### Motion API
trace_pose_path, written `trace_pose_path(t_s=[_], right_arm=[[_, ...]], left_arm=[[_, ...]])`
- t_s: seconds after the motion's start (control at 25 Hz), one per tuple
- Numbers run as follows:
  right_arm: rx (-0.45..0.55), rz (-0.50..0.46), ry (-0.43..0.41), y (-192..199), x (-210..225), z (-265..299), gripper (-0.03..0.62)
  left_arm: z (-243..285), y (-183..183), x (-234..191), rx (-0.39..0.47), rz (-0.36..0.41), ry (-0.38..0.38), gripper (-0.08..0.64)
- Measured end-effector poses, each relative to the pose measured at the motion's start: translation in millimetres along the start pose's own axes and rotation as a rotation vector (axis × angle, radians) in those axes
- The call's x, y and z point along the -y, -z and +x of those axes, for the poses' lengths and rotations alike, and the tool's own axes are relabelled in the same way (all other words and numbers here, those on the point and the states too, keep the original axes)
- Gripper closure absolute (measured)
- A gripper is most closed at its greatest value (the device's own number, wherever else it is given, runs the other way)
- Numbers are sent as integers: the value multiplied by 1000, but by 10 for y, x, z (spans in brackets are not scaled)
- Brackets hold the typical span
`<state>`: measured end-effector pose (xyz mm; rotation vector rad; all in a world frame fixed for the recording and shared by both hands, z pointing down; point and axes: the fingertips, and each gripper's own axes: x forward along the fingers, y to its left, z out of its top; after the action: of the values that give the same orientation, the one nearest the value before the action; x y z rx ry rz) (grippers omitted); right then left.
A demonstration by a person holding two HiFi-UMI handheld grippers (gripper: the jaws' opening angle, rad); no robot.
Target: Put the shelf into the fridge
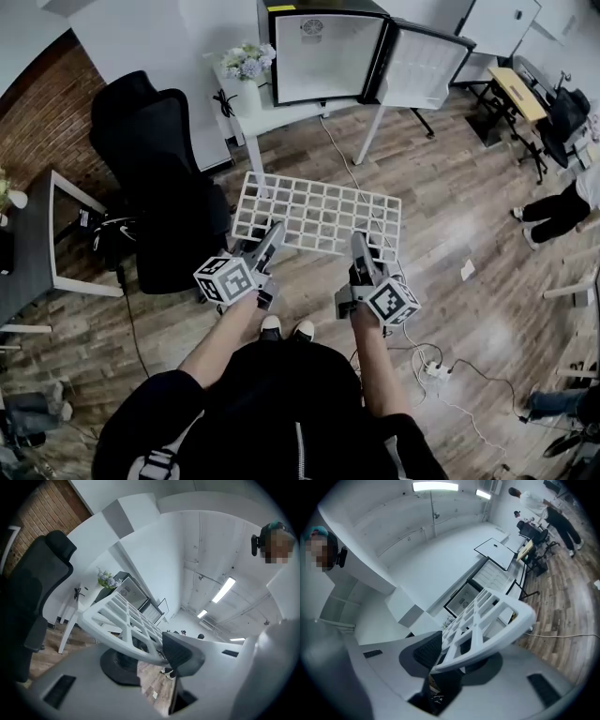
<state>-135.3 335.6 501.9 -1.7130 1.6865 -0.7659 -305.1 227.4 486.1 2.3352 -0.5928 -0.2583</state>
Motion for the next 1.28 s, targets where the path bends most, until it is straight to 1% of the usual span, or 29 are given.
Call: trace_pose_path(t_s=[0.12,0.24,0.48,0.64,0.76,0.88,1.04,1.12,1.28], right_arm=[[-17,-11,8,-47,33,-40,462],[-20,-1,-13,-79,86,-66,462],[-45,0,-29,-154,158,-110,462],[-43,-12,-29,-224,210,-63,463],[-56,7,-29,-220,304,0,462],[-54,15,-28,-275,394,127,462],[-64,1,-11,-367,500,332,462],[-71,7,-7,-439,582,550,462],[-64,2,10,-723,692,1149,463]], left_arm=[[39,47,41,2,0,-2,402],[62,88,90,6,-1,-6,402],[113,162,166,16,-2,-18,402],[202,183,140,15,1,-22,402],[314,186,106,12,-1,-21,402],[467,156,52,11,1,-21,402],[700,118,-75,5,-5,-23,402],[915,27,-179,1,-11,-25,402],[1479,-281,-422,-9,-18,-18,402]])
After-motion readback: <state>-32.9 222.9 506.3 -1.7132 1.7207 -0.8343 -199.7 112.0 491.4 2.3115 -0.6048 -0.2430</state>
